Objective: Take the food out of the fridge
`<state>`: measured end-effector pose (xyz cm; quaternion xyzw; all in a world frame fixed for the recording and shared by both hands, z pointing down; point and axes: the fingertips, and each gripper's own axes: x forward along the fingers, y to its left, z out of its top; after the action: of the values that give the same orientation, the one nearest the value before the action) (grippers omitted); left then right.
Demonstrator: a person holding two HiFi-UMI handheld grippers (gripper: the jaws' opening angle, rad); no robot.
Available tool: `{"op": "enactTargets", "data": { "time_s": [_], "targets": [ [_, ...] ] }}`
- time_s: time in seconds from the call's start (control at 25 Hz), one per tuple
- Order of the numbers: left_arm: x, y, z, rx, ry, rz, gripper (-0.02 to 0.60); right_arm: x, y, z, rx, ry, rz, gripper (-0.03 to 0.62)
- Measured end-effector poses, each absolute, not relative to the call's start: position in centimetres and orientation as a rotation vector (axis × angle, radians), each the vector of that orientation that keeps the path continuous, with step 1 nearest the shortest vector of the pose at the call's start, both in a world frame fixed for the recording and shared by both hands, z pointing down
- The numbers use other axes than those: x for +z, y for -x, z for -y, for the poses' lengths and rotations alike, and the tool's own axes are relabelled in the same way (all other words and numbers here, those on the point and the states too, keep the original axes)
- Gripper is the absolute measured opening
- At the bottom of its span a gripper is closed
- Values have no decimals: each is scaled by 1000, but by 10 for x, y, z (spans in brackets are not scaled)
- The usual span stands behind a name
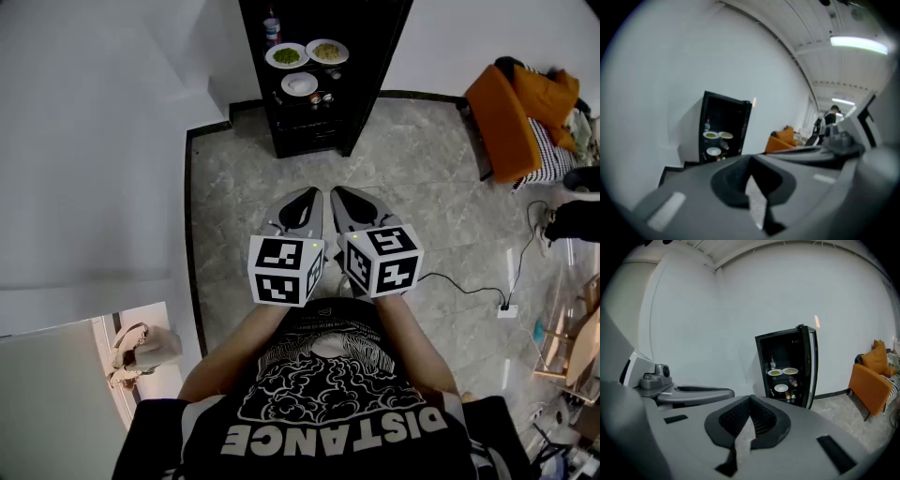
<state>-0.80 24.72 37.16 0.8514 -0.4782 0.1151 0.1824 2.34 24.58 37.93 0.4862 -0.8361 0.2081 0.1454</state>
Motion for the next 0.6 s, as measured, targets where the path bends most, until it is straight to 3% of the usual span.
{"op": "enactTargets", "data": {
  "time_s": [0.6],
  "targets": [
    [375, 17, -244, 320, -2411, 1313, 0, 382, -14, -242, 590, -1434, 2378, 3]
  ]
}}
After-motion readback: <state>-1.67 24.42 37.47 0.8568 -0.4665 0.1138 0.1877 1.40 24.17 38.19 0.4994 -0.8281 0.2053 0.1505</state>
